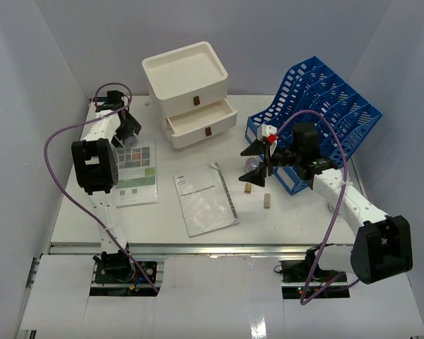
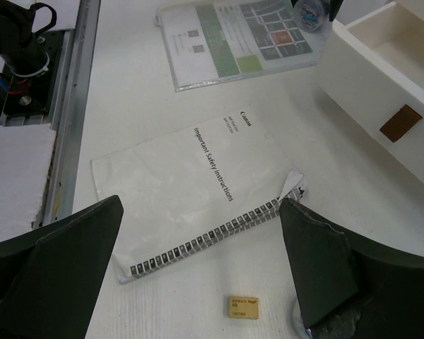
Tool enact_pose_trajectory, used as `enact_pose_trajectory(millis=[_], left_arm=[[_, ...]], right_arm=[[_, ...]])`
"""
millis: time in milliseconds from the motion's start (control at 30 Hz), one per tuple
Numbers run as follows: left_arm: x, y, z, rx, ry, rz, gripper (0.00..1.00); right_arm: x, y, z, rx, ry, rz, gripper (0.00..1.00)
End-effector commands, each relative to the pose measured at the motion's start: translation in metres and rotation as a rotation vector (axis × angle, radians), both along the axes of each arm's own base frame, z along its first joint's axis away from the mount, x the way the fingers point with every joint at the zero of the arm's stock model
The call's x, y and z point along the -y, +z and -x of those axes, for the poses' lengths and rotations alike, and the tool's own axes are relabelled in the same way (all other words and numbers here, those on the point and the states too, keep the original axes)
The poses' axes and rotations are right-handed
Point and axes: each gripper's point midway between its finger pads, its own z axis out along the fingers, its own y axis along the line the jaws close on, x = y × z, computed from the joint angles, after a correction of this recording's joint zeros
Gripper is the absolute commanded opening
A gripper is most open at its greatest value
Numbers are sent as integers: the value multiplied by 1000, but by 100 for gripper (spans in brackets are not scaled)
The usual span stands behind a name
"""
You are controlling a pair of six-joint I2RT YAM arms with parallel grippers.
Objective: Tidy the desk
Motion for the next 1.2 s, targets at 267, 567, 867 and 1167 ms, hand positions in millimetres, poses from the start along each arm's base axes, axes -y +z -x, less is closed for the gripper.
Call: enact_pose_trajectory(millis=[267,567,867,1167], left_arm=[[8,76,24,169,-74,-16,26],[160,232,83,668,-569,104,7],[284,265,85,730,-618,263,7],[326,250,20,715,-540,257,11]], right_arm=[[7,12,3,48,12,-26,98],[17,14,-4,58,-23,-31,98],[27,16,-11,65,-56,-35,98],[39,20,-15,58,-79,-51,98]])
